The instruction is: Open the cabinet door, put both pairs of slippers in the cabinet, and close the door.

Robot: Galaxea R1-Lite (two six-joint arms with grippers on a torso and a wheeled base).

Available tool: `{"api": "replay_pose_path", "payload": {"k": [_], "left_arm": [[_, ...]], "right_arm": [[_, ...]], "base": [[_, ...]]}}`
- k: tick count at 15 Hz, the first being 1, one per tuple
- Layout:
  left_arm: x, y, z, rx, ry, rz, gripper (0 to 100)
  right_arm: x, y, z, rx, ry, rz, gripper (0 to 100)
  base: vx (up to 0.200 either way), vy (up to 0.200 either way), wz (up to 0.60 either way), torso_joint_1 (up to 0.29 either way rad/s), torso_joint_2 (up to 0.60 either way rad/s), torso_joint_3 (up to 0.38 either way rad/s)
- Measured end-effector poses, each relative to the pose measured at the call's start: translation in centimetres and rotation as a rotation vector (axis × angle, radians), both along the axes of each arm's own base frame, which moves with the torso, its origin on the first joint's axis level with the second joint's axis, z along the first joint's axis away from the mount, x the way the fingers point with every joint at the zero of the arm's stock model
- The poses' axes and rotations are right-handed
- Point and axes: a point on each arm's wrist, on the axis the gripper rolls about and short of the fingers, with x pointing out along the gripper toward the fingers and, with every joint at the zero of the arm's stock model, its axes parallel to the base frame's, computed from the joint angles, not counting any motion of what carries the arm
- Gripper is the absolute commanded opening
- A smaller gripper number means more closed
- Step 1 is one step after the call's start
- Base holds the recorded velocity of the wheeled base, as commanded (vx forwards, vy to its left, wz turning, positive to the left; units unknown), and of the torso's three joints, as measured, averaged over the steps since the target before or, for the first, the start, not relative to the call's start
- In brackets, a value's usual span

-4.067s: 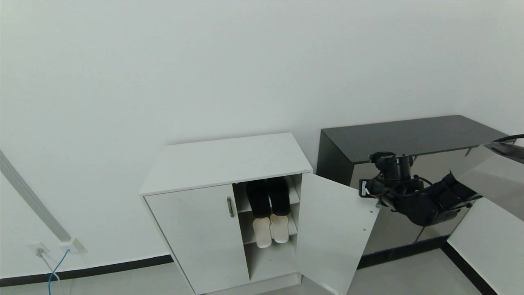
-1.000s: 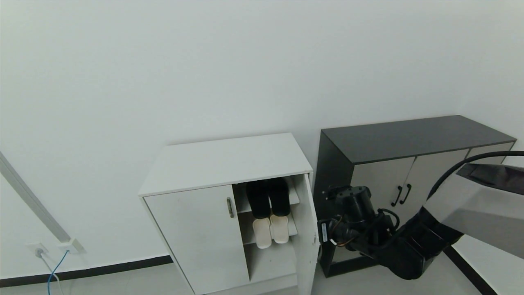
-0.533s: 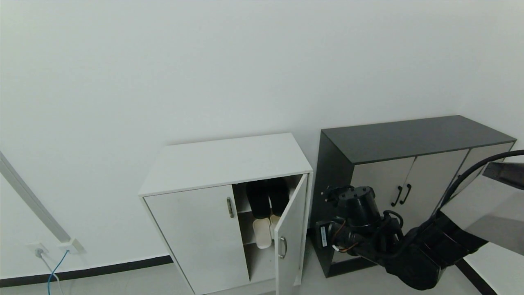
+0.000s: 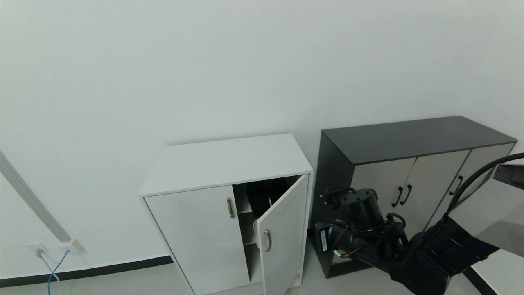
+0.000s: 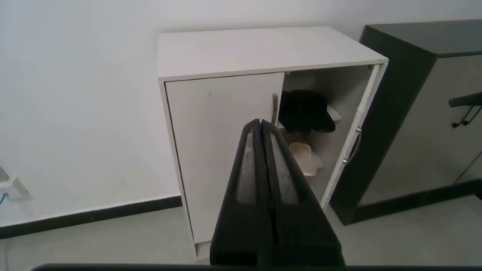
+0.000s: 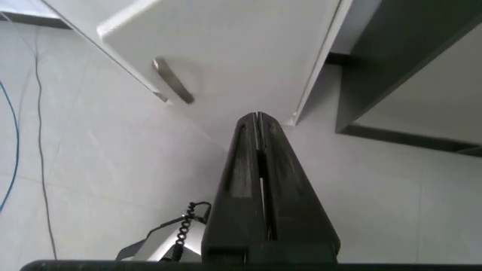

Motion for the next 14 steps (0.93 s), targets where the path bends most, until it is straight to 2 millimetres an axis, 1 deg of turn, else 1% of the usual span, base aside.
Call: {"api": "replay_pose_path", "payload": {"k": [3,6,9,13,14], "left_arm": [[0.0,0.0,0.0,0.0,0.0,0.0,0],[0.0,0.0,0.0,0.0,-0.001,0.002,0],[0.0,0.0,0.0,-0.001,0.0,0.002,0],[0.0,0.0,0.0,0.0,0.0,0.003,0],[0.0,0.0,0.0,0.0,0.0,0.003,0]], "right_arm": [[0.0,0.0,0.1,0.023,-0.031,0.004,0],[-0.1,-0.4,-0.2,-0.018,-0.047,0.016,0],[-0.4,-1.1,-0.8,-0.075,-0.04,0.026,0],[-0.1,-0.9,-2.0,-0.089,-0.023,0.033,0],[0.1,-0.7,-2.2,-0.081,-0.032,0.035,0]], "base": [[0.0,0.0,0.0,0.0,0.0,0.0],[0.0,0.0,0.0,0.0,0.0,0.0],[0.0,0.0,0.0,0.0,0.0,0.0],[0.0,0.0,0.0,0.0,0.0,0.0],[0.2,0.0,0.0,-0.002,0.01,0.002]]}}
